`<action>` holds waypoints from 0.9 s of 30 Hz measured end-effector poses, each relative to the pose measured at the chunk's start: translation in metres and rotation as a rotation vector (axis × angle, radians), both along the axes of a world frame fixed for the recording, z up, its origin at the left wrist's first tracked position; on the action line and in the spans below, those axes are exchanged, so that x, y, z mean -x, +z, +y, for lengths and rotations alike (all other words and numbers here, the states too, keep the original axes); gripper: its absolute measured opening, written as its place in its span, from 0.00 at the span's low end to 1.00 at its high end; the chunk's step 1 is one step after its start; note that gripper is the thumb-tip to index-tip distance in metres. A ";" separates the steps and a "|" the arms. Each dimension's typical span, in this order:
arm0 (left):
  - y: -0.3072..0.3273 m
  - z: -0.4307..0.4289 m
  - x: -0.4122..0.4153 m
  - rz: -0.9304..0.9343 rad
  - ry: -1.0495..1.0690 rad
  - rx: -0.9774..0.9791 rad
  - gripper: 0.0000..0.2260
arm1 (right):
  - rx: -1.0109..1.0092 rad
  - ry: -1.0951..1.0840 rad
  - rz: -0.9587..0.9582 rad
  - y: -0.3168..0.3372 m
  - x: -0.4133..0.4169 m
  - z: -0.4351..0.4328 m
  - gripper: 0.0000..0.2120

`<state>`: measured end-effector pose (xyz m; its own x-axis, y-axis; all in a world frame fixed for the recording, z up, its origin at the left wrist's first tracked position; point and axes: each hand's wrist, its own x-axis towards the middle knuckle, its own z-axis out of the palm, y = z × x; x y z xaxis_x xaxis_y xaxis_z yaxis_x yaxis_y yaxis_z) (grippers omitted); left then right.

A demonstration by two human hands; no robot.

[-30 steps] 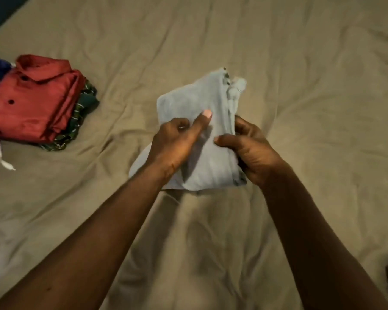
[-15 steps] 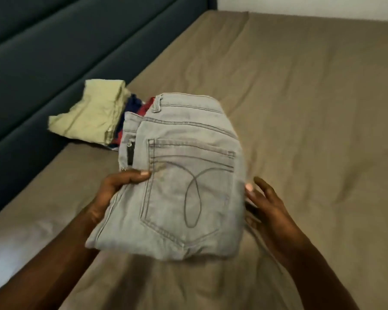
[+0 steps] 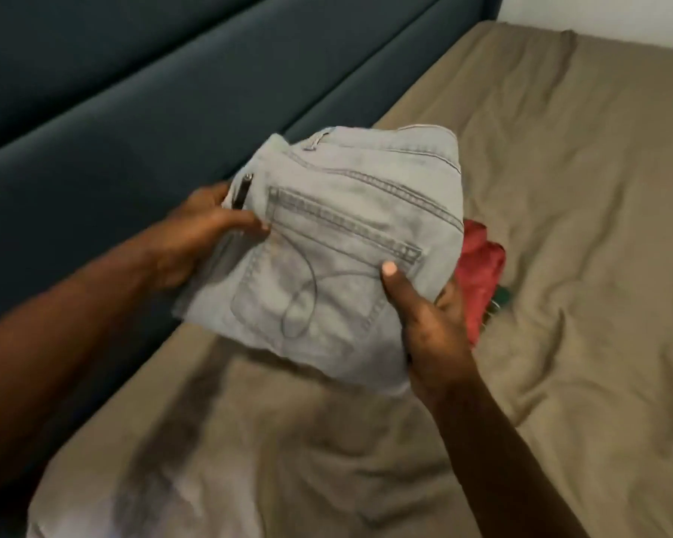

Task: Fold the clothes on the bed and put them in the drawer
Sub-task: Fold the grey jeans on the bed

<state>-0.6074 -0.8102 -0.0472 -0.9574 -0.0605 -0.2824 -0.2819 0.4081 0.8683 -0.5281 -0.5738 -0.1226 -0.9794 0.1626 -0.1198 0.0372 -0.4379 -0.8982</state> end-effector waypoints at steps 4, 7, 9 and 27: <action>0.012 -0.040 0.119 0.270 0.044 0.466 0.30 | -0.123 -0.075 0.003 -0.005 0.108 -0.075 0.28; -0.029 -0.044 0.155 0.414 -0.020 0.896 0.37 | -0.275 -0.147 -0.170 -0.046 0.167 -0.103 0.36; -0.085 -0.034 0.156 0.319 -0.238 0.973 0.41 | -0.291 -0.162 -0.292 -0.084 0.182 -0.110 0.36; -0.143 0.039 0.050 0.524 -0.262 0.606 0.32 | -0.251 -0.182 -0.290 -0.101 0.038 -0.030 0.17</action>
